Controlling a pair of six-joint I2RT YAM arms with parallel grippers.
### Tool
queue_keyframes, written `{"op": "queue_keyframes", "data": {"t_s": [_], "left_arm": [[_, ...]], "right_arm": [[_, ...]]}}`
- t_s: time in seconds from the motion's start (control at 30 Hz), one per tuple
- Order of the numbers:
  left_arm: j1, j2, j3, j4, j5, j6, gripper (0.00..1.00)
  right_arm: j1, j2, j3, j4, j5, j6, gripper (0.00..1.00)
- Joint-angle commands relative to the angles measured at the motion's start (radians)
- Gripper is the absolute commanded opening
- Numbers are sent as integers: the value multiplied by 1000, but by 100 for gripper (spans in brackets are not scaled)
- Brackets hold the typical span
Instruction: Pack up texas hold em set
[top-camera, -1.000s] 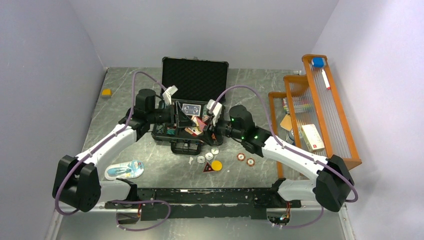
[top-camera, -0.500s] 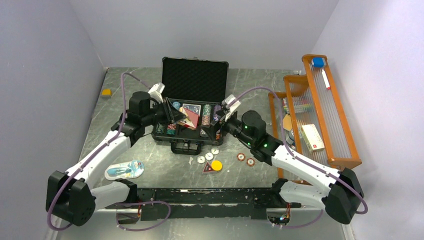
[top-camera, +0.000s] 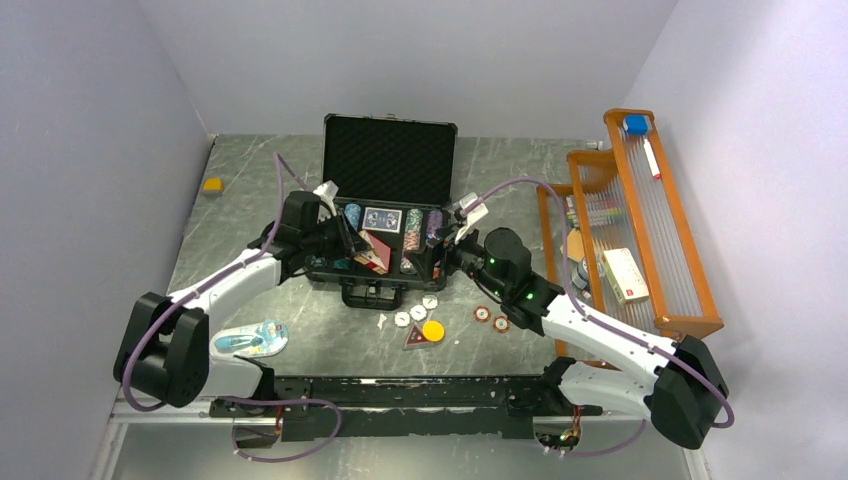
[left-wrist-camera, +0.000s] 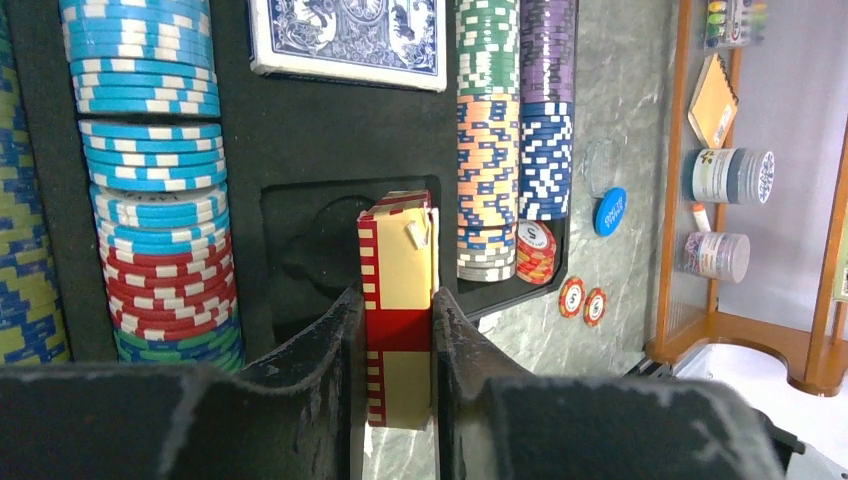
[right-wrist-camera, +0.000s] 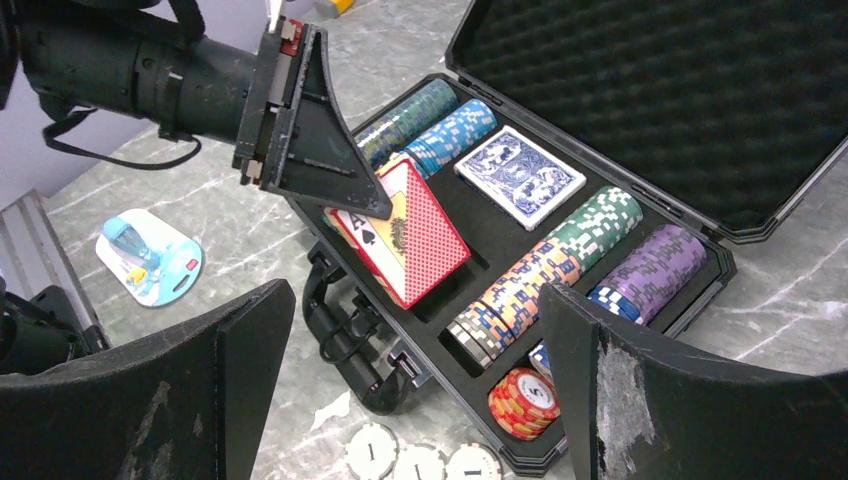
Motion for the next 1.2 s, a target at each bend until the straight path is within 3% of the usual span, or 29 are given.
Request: {"op": "queue_keyframes", "data": {"t_s": [0.0, 0.23, 0.37, 0.5, 0.6, 0.77, 0.97, 1.17], "left_arm": [[-2, 31, -16, 145, 30, -20, 7], [-2, 77, -69, 249, 54, -34, 8], [-2, 96, -94, 290, 60, -42, 14], [-2, 90, -94, 269, 49, -31, 33], [-3, 69, -60, 157, -24, 4, 49], [-4, 29, 13, -17, -164, 62, 68], [-4, 23, 37, -73, -212, 82, 67], [-4, 68, 47, -66, -181, 88, 50]], "right_arm": [[-4, -10, -19, 41, 15, 20, 97], [-4, -6, -22, 40, 19, 20, 97], [-4, 0, -18, 38, 19, 21, 97], [-3, 2, -18, 37, 19, 24, 97], [-3, 3, -18, 37, 18, 26, 97], [-5, 1, -22, 44, 21, 28, 97], [-4, 6, -24, 51, 17, 30, 97], [-4, 1, -27, 44, 27, 25, 97]]}}
